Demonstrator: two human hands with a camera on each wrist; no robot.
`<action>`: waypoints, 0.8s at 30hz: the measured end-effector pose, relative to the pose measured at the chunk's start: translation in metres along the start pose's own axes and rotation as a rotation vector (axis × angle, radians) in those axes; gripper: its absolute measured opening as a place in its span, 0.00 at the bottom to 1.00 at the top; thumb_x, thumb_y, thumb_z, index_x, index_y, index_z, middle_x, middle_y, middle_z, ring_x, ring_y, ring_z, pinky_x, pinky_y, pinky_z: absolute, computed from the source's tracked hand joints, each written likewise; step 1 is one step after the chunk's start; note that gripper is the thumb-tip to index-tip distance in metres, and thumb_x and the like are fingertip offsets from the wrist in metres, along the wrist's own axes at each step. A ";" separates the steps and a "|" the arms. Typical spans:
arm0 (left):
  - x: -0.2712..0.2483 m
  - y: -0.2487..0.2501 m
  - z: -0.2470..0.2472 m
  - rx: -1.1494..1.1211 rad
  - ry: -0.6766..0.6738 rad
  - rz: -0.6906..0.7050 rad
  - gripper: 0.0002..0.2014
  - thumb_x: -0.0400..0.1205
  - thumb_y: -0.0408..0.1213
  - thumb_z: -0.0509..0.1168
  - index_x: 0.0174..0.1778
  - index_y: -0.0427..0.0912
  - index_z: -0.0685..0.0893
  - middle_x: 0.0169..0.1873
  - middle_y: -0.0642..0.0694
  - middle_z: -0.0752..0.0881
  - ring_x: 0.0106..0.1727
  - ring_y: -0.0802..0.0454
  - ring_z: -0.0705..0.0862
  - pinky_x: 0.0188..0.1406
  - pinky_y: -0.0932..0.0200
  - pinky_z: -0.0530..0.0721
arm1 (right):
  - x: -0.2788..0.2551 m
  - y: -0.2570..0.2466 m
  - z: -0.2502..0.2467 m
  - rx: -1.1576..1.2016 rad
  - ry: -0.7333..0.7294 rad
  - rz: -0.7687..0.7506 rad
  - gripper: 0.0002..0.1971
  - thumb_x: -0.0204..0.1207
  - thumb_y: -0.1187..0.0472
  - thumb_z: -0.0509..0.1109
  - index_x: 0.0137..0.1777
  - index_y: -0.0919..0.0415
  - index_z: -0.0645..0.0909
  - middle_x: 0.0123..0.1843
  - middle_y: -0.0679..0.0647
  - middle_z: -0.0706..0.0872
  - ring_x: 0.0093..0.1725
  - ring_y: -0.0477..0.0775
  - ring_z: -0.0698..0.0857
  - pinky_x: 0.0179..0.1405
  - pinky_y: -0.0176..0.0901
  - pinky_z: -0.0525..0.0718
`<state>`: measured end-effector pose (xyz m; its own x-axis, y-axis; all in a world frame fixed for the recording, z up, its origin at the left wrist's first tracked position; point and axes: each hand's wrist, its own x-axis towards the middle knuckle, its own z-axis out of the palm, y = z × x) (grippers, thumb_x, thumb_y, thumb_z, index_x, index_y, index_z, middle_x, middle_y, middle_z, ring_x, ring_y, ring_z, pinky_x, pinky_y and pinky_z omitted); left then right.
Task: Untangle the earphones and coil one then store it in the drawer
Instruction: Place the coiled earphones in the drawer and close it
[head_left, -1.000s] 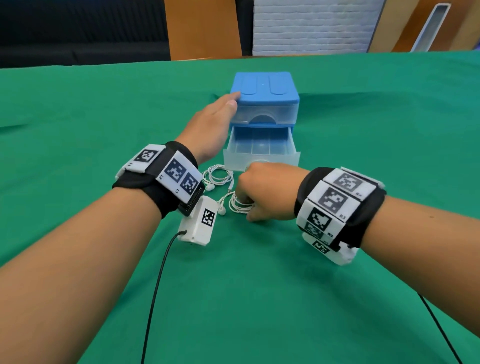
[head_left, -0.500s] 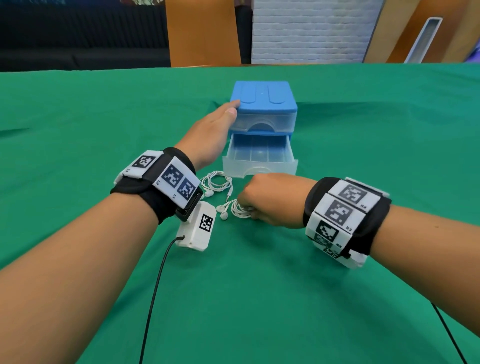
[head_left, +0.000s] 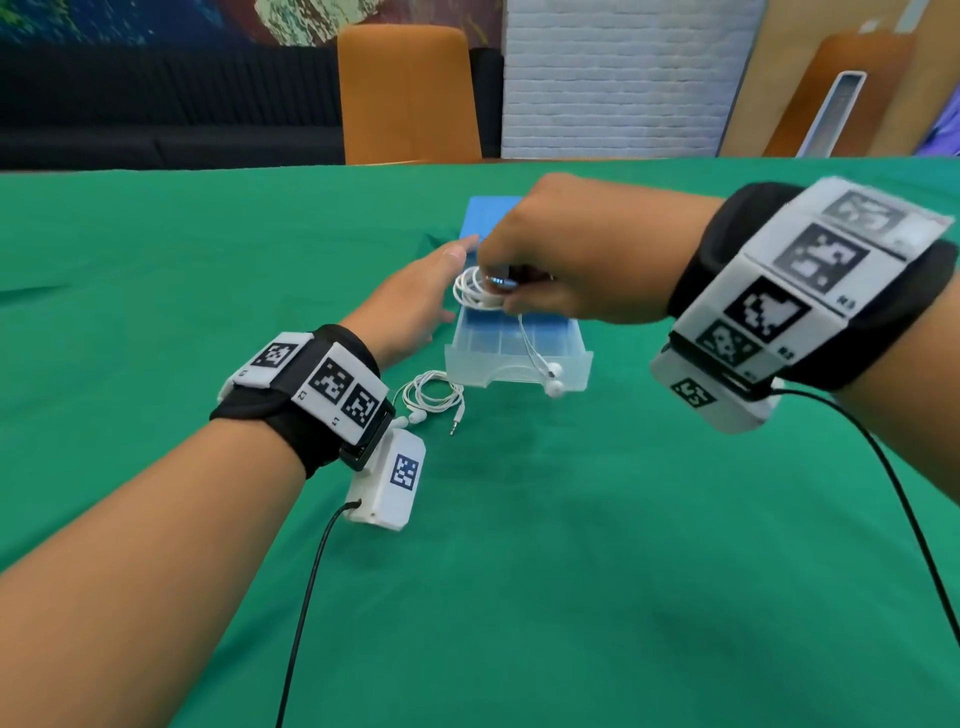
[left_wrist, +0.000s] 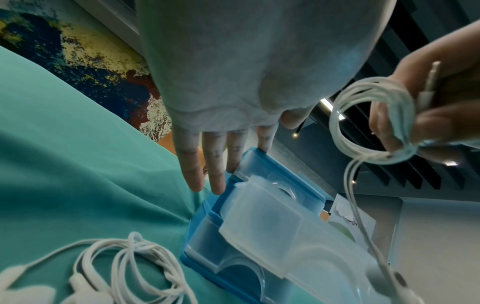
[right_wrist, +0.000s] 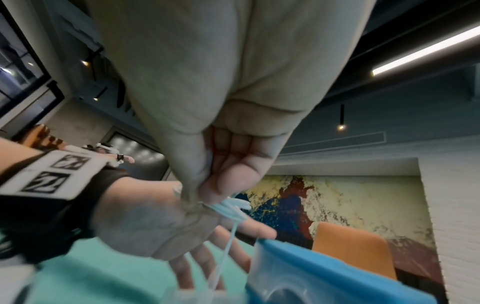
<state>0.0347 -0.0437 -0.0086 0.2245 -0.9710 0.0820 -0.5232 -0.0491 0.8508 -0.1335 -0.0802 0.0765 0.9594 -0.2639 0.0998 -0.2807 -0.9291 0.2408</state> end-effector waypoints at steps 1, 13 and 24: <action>-0.001 0.001 0.000 0.016 -0.009 0.002 0.22 0.88 0.56 0.46 0.77 0.64 0.73 0.77 0.53 0.75 0.65 0.43 0.84 0.56 0.48 0.85 | 0.002 0.005 -0.003 -0.010 0.019 0.007 0.11 0.80 0.57 0.72 0.38 0.58 0.78 0.30 0.50 0.74 0.29 0.49 0.68 0.38 0.47 0.67; 0.002 -0.006 0.000 -0.044 0.006 -0.035 0.23 0.90 0.58 0.40 0.79 0.71 0.69 0.72 0.49 0.78 0.58 0.46 0.85 0.62 0.44 0.81 | 0.019 0.041 0.050 0.089 -0.014 0.118 0.08 0.79 0.57 0.72 0.45 0.63 0.84 0.40 0.60 0.87 0.38 0.59 0.76 0.43 0.52 0.80; 0.010 -0.016 0.002 -0.012 0.028 0.027 0.22 0.93 0.50 0.40 0.82 0.64 0.67 0.79 0.51 0.73 0.70 0.51 0.76 0.47 0.69 0.74 | 0.020 0.039 0.085 0.027 -0.227 0.092 0.05 0.79 0.59 0.71 0.43 0.59 0.84 0.37 0.53 0.83 0.40 0.60 0.80 0.37 0.48 0.78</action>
<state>0.0431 -0.0534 -0.0222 0.2333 -0.9651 0.1189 -0.5191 -0.0202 0.8545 -0.1228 -0.1438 0.0058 0.9125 -0.3966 -0.1000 -0.3694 -0.9041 0.2147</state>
